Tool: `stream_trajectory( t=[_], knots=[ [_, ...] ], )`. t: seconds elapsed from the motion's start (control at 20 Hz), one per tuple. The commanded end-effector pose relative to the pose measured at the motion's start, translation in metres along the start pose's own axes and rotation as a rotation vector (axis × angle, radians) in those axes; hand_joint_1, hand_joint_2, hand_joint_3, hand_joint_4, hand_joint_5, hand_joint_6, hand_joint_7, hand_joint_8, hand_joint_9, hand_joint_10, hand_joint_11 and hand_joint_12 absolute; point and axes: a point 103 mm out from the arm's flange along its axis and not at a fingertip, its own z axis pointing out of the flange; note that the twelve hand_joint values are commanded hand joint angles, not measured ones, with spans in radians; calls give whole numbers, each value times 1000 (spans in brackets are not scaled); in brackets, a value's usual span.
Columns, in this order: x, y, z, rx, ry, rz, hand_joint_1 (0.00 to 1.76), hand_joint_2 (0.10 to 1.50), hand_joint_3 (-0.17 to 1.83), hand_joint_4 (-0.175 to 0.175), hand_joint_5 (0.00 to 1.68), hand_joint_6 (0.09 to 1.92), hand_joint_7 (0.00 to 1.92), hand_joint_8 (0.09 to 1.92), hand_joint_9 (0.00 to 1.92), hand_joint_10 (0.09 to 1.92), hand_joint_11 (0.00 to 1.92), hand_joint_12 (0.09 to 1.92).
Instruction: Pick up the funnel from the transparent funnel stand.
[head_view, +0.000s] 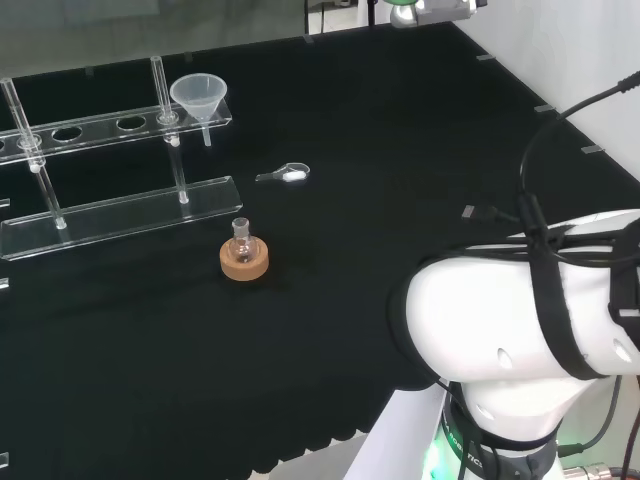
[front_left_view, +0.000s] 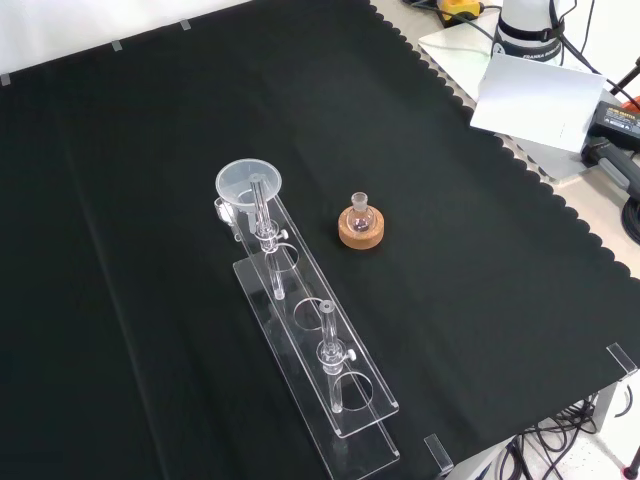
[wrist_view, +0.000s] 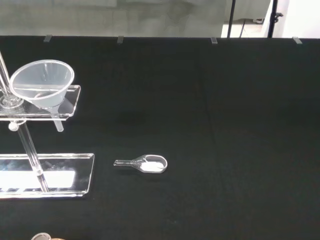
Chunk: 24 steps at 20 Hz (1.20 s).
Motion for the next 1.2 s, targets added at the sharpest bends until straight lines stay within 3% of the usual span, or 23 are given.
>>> stream_trajectory(
  t=[0.05, 0.45, 0.65, 1.2],
  knots=[
    [-6, -9, -16, -41, 3, 17, 0, 1197, 411, 42, 215, 87, 0, 343, 113, 635, 95, 1364],
    [-2, 11, -3, -14, 17, 49, 0, 1199, 404, 40, 217, 87, 0, 343, 117, 638, 89, 1366],
    [4, 27, 2, -5, 12, 40, 0, 1201, 401, 39, 218, 87, 0, 344, 121, 641, 88, 1368],
    [31, 126, 31, 22, 42, -96, 7, 1195, 367, 33, 214, 87, 20, 390, 133, 652, 86, 1379]
  ],
)
